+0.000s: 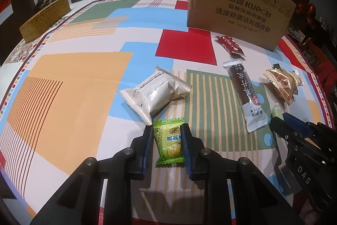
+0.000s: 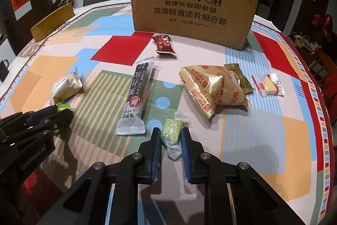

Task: Organize snacks
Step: 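Close the left gripper on the green packet while the right gripper grasps the clear green candy, then lift the green packet and clear candy and carry both over the cardboard box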

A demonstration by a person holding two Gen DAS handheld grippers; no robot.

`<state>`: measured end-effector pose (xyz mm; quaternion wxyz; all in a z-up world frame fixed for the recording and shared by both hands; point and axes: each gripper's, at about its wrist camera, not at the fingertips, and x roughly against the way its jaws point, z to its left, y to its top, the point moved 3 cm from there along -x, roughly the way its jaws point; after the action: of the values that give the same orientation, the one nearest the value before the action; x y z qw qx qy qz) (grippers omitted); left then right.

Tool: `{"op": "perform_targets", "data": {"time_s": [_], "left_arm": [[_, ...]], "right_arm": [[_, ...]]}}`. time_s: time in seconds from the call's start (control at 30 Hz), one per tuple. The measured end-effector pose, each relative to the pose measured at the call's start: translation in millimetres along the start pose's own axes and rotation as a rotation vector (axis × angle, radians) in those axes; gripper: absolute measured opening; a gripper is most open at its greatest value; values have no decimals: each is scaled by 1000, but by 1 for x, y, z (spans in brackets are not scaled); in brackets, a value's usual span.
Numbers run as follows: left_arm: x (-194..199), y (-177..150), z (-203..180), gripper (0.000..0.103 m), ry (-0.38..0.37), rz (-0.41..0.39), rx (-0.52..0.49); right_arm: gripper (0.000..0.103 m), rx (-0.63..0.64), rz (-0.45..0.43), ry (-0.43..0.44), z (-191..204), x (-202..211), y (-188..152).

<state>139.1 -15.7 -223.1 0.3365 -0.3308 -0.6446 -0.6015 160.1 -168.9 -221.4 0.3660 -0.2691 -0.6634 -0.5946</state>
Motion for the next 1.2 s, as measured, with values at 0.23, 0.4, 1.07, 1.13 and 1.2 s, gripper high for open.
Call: {"op": "perform_targets", "data": {"time_s": [0.23,0.4,1.07,1.13,1.2], "left_arm": [[5,1,1,26,-2,-16,3],[12,2,0,26,-4,-35,-5],[34,17,-8,26,3,-114,-50],[35,19,-9,26,4,-115,-54],[36,21,-10,26,4,-119,-56]], "right_arm": [[21,-4,-21,-1,-1,7,3],[21,-8,-35,0,-2,11,5],[21,-21,-105,-10,-7,34,17],[21,-21,-114,-12,-7,37,19],[21,-22,-125,-15,-8,40,21]]}}
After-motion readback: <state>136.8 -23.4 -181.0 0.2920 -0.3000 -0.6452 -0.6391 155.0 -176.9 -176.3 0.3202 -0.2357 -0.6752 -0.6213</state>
